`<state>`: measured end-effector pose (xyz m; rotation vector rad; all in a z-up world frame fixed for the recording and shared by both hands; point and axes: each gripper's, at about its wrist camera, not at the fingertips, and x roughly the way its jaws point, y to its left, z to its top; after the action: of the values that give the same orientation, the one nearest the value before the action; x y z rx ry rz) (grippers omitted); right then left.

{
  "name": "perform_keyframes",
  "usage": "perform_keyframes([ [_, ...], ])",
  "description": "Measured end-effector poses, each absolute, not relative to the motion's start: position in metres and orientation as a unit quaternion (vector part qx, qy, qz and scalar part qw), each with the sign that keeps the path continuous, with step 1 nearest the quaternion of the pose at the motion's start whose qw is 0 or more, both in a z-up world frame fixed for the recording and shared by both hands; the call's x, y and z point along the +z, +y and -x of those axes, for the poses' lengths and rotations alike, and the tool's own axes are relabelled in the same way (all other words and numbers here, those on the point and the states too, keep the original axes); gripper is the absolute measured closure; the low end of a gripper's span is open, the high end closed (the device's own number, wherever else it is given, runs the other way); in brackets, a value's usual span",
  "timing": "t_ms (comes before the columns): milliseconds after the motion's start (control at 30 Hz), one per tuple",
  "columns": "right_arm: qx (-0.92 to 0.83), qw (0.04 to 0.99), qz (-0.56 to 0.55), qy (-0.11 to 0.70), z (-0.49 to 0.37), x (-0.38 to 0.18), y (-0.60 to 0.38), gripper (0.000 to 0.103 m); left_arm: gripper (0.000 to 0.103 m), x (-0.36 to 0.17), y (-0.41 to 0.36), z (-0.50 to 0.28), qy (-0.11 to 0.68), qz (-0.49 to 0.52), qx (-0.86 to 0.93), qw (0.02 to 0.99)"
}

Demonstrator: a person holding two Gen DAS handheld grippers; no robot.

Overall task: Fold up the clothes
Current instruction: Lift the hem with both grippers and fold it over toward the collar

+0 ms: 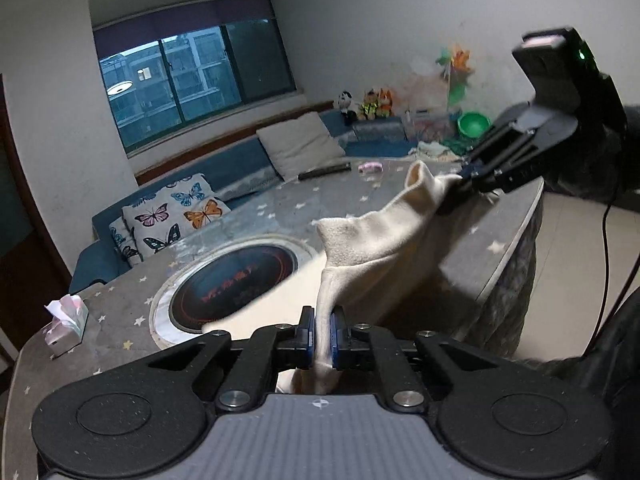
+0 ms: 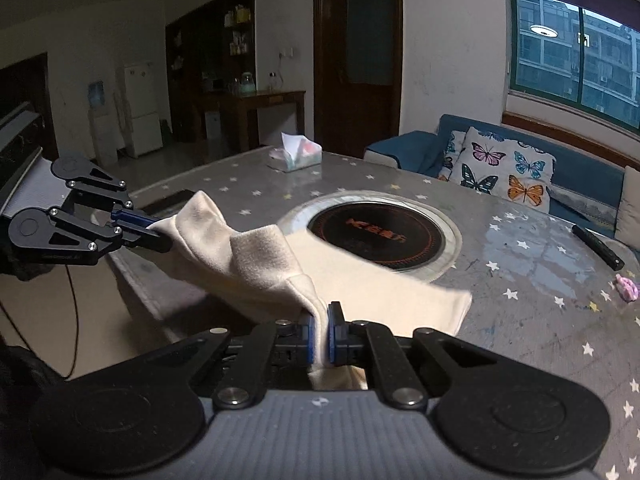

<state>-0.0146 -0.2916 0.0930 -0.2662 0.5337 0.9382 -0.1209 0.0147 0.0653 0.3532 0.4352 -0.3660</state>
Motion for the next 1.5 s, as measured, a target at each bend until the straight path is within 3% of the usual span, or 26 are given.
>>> perform_keyframes([
  [300, 0.426, 0.853, 0.14, 0.269, -0.055, 0.081, -0.255, 0.098, 0.095, 0.041, 0.032, 0.039, 0.245, -0.158, -0.151, 0.945],
  [600, 0.393, 0.853, 0.111, 0.324, -0.133, 0.028, -0.225, 0.096, 0.095, 0.007, 0.054, -0.043, 0.29, -0.138, -0.114, 0.94],
  [700, 0.382, 0.852, 0.101, 0.342, -0.159, 0.011, -0.216, 0.089, 0.09, 0.0, 0.063, -0.052, 0.3, -0.13, -0.095, 0.94],
  [733, 0.379, 0.852, 0.098, 0.348, -0.167, 0.005, -0.213, 0.079, 0.089, -0.003, 0.065, -0.056, 0.303, -0.127, -0.089, 0.94],
  [867, 0.356, 0.863, 0.075, 0.35, -0.175, 0.004, -0.227, 0.062, 0.087, -0.013, 0.076, -0.069, 0.315, -0.117, -0.064, 0.94],
  [1033, 0.319, 0.888, 0.061, 0.327, -0.171, 0.019, -0.249, 0.062, 0.087, -0.007, 0.085, -0.07, 0.31, -0.097, -0.043, 0.945],
  [1233, 0.317, 0.903, 0.074, 0.28, -0.147, 0.031, -0.249, 0.071, 0.088, 0.01, 0.063, -0.06, 0.298, -0.077, -0.091, 0.947],
  [1500, 0.324, 0.882, 0.054, 0.339, -0.161, 0.002, -0.236, 0.077, 0.087, -0.011, 0.041, -0.087, 0.34, -0.076, -0.106, 0.931],
])
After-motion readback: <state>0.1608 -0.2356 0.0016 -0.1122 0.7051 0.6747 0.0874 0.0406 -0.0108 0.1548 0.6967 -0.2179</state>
